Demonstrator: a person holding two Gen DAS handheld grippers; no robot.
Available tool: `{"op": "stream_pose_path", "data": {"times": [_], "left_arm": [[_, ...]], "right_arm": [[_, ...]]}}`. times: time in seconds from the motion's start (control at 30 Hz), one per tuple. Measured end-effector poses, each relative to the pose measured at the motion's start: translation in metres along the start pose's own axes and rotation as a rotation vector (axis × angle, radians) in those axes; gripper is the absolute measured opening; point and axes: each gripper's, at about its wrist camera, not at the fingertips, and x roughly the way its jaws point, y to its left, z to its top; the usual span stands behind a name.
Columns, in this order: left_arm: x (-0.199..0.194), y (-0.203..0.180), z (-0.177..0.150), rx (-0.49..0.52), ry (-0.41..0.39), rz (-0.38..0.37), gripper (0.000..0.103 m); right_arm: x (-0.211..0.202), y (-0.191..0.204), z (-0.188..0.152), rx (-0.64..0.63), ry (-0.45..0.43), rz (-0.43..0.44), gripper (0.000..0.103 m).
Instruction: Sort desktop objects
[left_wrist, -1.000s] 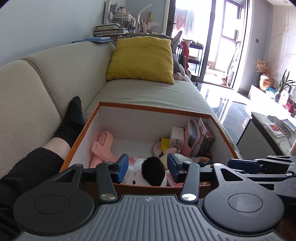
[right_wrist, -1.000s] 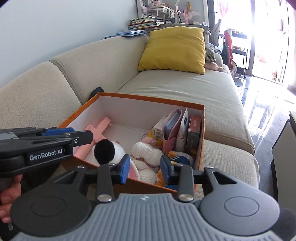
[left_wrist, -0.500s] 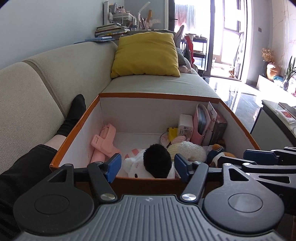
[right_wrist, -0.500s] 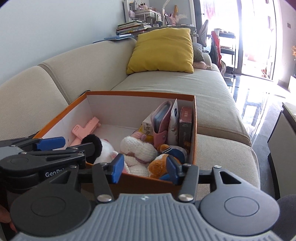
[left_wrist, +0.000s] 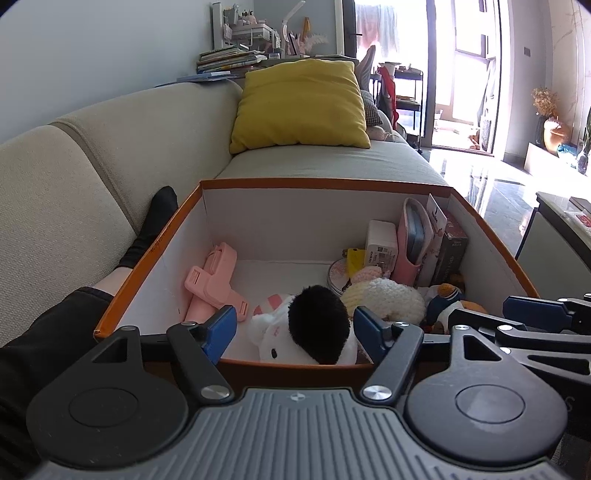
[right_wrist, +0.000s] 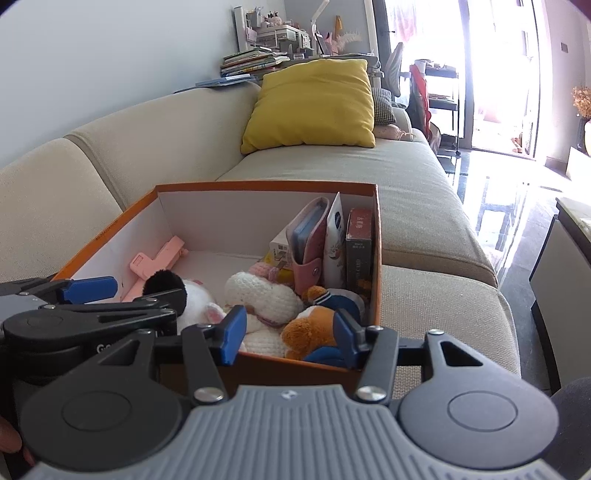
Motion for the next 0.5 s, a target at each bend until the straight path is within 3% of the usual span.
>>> {"op": "stream_pose_path", "data": {"times": [0.5], "left_arm": [[0.0012, -0.0006, 0.0008, 0.006, 0.018, 0.003, 0.082]], "right_arm": [[0.0011, 0.0000, -0.0009, -0.002, 0.001, 0.000, 0.054]]}}
